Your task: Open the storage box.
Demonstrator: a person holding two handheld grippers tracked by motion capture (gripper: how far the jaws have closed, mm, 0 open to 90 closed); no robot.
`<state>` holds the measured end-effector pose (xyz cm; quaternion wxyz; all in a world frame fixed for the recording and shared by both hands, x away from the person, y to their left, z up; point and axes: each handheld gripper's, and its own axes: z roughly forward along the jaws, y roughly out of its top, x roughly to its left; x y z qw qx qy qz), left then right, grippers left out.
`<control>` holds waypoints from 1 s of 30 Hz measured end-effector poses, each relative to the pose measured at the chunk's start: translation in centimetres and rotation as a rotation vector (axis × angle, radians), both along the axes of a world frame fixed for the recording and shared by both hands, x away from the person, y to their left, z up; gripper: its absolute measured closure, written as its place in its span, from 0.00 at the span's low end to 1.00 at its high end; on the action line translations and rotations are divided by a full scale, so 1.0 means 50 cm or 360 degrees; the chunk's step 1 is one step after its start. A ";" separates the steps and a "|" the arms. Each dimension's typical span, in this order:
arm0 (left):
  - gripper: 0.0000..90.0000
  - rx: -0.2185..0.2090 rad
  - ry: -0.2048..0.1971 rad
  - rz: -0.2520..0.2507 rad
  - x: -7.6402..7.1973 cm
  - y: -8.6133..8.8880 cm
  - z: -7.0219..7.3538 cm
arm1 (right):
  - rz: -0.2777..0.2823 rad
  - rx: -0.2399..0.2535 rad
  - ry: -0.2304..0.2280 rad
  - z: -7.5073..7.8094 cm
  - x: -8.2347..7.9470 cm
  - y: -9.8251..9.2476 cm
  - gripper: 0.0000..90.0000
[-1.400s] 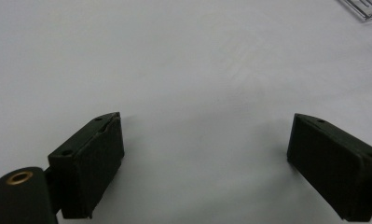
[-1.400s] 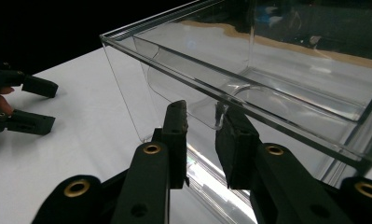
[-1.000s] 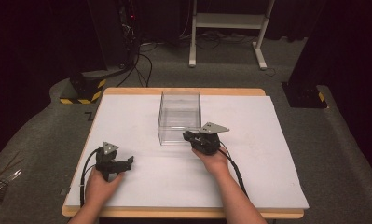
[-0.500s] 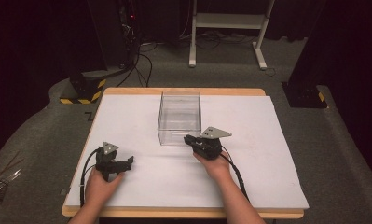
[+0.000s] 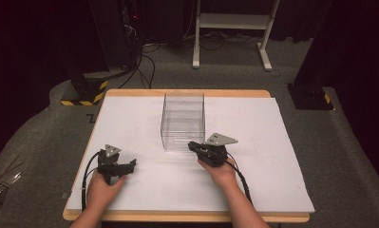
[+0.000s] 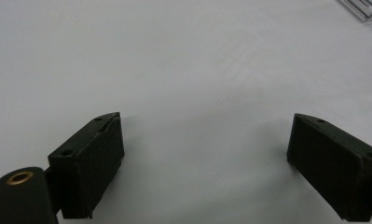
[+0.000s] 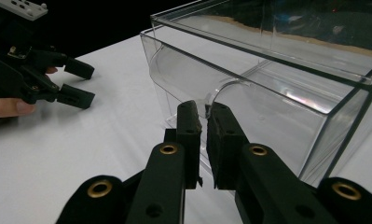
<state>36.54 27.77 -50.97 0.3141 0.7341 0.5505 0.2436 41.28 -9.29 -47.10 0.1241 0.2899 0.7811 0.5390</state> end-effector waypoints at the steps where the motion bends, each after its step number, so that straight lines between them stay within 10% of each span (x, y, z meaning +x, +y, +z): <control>1: 0.12 0.0000 0.0000 0.0000 0.000 0.000 0.000 | 0.0004 0.0001 0.0000 0.000 -0.004 -0.001 0.93; 30: 0.12 0.0000 -0.0002 0.0000 0.000 0.000 0.000 | 0.0101 0.0009 -0.0009 -0.002 -0.081 -0.016 0.95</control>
